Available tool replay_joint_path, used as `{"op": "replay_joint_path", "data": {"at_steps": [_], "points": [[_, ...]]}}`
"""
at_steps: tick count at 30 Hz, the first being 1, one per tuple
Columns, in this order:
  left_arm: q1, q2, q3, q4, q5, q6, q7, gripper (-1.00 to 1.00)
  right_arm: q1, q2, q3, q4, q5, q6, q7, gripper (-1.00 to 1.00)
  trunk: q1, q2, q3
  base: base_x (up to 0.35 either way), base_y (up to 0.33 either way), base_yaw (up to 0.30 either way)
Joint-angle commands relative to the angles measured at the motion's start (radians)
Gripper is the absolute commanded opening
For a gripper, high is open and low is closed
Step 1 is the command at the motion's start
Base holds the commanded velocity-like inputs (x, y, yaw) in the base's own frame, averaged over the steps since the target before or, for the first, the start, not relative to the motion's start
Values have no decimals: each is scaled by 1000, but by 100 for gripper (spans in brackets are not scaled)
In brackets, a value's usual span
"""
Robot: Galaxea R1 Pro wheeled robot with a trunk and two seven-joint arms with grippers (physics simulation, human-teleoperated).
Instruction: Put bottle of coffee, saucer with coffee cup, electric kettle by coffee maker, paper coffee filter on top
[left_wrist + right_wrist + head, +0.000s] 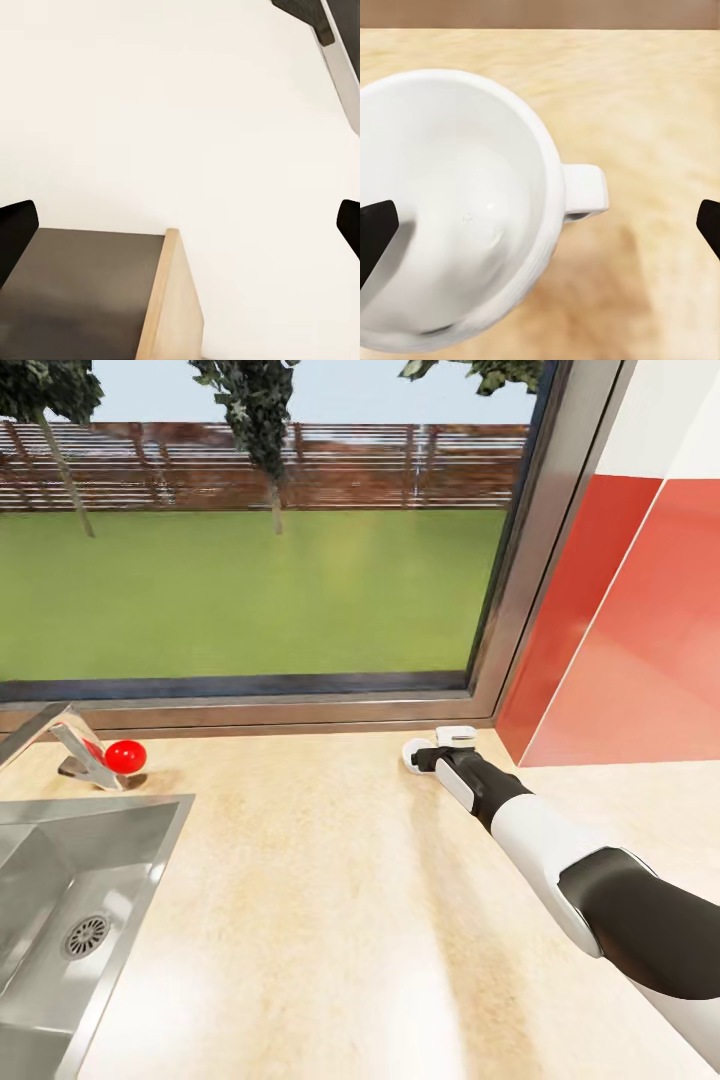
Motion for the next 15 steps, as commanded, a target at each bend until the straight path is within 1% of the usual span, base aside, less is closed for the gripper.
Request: {"op": "replay_joint_path", "data": {"at_steps": [1,15], "points": [[0,0,-9,1,9,-3,1,100,-1,-1,8,-1,-10,4,-7,100,1,-2,-2,0,0,0],[0,1,-9,1,9,-3,2,100,-1,-1,9,-1,-10,4,-8,100,1,-2,-9,0,0,-13]]}}
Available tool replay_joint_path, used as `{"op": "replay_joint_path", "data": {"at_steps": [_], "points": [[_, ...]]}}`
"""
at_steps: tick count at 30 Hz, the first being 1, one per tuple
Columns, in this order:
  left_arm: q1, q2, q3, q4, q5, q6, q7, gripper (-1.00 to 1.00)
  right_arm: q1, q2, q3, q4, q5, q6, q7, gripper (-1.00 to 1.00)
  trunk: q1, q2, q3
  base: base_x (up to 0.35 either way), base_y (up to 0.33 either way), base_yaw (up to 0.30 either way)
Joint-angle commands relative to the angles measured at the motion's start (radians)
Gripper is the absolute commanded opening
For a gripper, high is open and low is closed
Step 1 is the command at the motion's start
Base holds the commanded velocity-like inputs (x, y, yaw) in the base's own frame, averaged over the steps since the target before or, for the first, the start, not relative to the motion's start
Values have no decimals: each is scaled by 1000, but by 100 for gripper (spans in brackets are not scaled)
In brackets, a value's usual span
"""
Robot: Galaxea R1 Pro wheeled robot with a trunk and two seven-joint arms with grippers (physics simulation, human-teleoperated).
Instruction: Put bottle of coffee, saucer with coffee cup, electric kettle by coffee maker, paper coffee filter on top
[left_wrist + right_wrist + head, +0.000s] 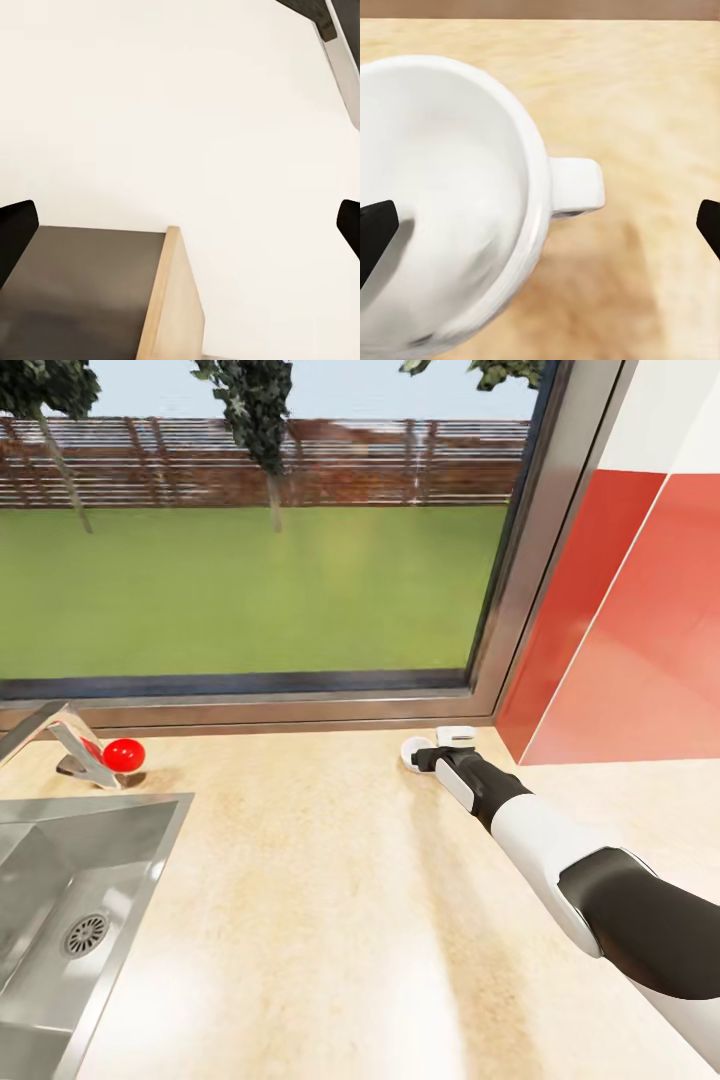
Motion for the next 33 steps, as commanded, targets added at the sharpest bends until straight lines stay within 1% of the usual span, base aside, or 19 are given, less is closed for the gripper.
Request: {"op": "replay_joint_path", "data": {"at_steps": [1,18,19,33], "points": [[0,0,-9,1,9,-3,2,100,-1,-1,9,-1,-10,4,-8,100,1,-2,-2,0,0,-2],[0,0,-9,1,9,-3,1,100,-1,-1,8,1,-9,4,-7,100,1,-2,-12,0,0,0],[0,0,-9,1,9,-3,2,100,-1,-1,9,3,-9,4,-6,-100,1,-2,-12,0,0,0],[0,0,-9,1,9,-3,1,100,-1,1,9,5,-9,4,-6,-100,1,-2,-12,0,0,0]]}}
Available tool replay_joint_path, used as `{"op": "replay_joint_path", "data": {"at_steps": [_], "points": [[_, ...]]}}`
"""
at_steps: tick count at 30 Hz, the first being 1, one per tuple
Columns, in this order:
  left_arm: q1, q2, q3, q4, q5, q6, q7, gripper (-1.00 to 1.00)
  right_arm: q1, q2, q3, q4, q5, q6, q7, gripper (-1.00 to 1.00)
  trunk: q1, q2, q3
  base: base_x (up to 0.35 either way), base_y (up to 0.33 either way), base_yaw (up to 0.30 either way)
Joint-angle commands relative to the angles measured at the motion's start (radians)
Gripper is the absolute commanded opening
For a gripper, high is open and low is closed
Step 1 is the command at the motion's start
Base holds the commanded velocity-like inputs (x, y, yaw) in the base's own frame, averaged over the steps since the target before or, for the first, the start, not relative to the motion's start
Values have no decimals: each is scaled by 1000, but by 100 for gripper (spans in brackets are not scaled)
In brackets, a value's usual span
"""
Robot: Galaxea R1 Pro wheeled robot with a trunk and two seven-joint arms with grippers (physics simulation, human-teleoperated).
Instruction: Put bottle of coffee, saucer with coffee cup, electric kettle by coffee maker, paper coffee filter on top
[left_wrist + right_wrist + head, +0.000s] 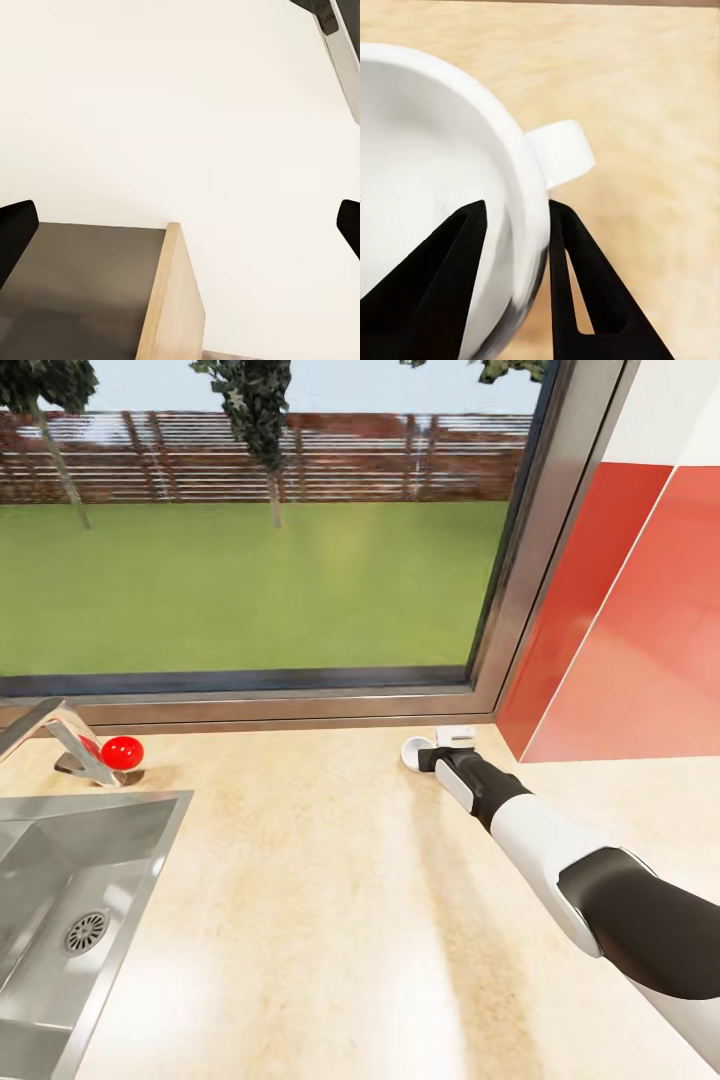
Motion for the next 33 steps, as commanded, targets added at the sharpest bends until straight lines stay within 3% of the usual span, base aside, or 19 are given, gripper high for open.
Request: {"op": "replay_joint_path", "data": {"at_steps": [1,20,33], "points": [[0,0,-9,0,9,-3,1,100,0,-1,9,0,-23,4,-7,-100,1,-1,-2,0,0,0],[1,5,-9,0,9,-3,2,100,0,3,9,-18,-23,8,-8,-100,1,-1,-2,0,0,0],[13,6,-8,-1,10,-5,2,100,0,-3,9,-170,-22,9,-7,-100,1,-1,-2,0,0,0]]}}
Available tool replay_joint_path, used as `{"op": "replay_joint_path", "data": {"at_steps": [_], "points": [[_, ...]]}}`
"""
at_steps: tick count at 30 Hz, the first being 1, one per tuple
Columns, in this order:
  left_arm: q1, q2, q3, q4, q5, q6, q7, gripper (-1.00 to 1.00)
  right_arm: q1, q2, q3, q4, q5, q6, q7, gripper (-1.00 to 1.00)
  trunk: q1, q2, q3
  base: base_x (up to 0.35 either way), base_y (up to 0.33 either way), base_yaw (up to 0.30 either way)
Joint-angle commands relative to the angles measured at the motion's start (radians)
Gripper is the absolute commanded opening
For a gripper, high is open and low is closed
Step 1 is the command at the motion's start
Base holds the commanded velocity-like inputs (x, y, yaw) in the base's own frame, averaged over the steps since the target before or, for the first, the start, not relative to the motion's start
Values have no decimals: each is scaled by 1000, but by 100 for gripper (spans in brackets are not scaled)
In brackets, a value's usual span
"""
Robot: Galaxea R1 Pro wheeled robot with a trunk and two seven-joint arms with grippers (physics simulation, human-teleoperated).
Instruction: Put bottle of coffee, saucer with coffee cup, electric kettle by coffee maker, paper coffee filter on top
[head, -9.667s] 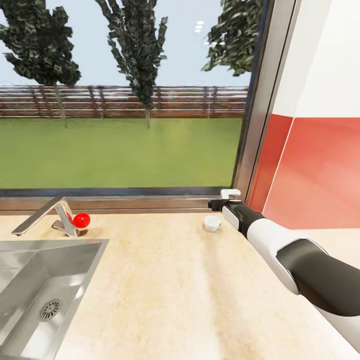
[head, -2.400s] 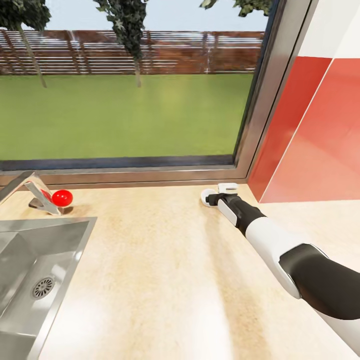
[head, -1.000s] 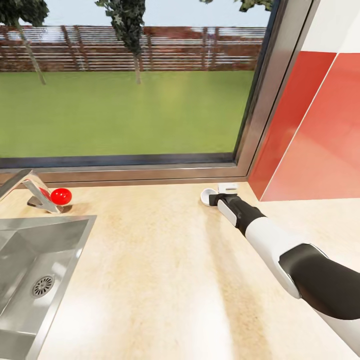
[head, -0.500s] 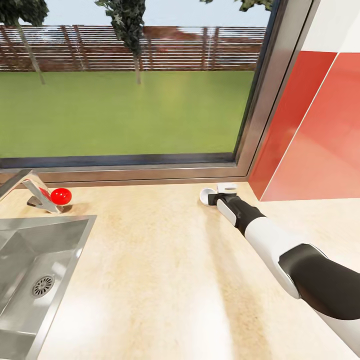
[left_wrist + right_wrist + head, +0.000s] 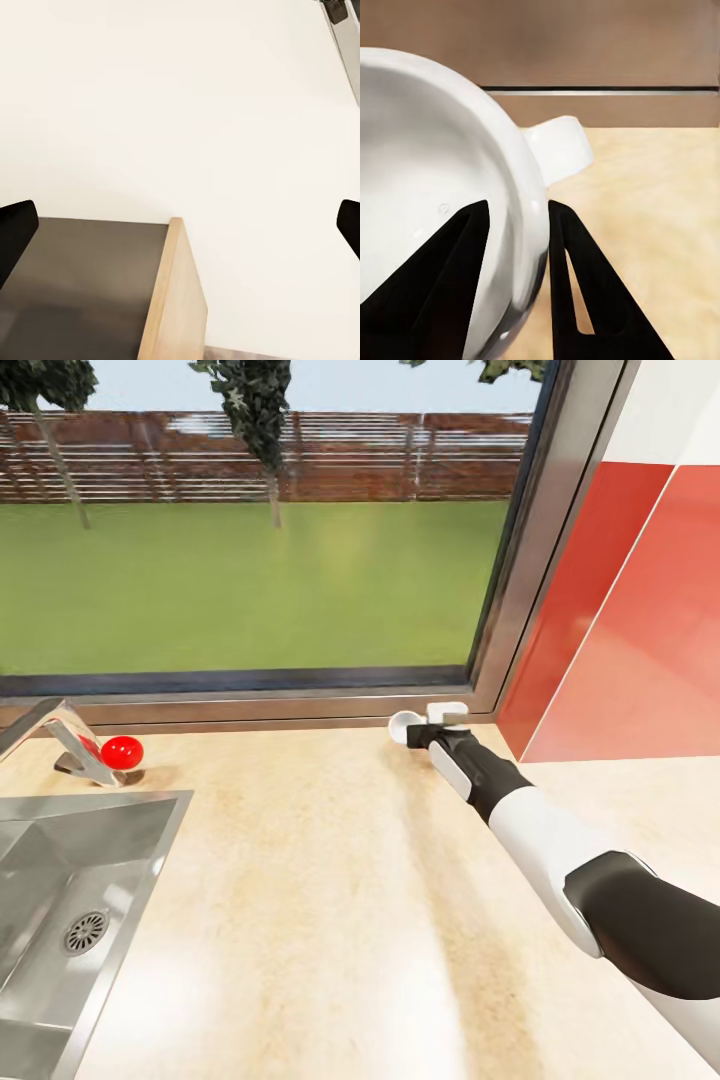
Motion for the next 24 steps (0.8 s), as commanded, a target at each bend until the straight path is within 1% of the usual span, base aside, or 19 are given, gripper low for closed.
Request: {"op": "replay_joint_path", "data": {"at_steps": [1,4,5,7,9,11,15,22,24], "points": [[0,-1,-8,0,10,-3,2,100,-1,-1,8,-2,-11,2,-9,-100,1,-2,-1,0,0,0],[0,-4,-6,-1,11,-3,2,100,4,10,11,-3,-12,2,-9,-100,1,-2,-1,0,0,0],[0,-4,-5,-1,12,-3,3,100,8,22,11,-5,-12,4,-10,-100,1,-2,-1,0,0,0],[-1,-5,-4,-1,12,-2,4,100,10,33,11,-7,-12,5,-10,-100,1,-2,-1,0,0,0],[-1,-6,-5,-1,12,-1,4,100,12,52,10,-9,-12,20,-11,-100,1,-2,-1,0,0,0],[-1,-7,-6,-1,12,-1,5,100,15,61,10,-6,-12,36,-11,-100,1,-2,0,0,0,-25],[-2,-6,-6,-1,12,-1,5,100,38,66,10,-11,-12,41,-11,-100,1,-2,6,0,0,-58],[-2,-1,-6,-1,12,-1,5,100,43,67,10,-11,-13,42,-11,-100,1,-2,17,0,0,-66],[-2,-4,-8,-1,10,-1,5,100,43,71,11,-11,-13,42,-11,-100,1,-2,20,0,0,-66]]}}
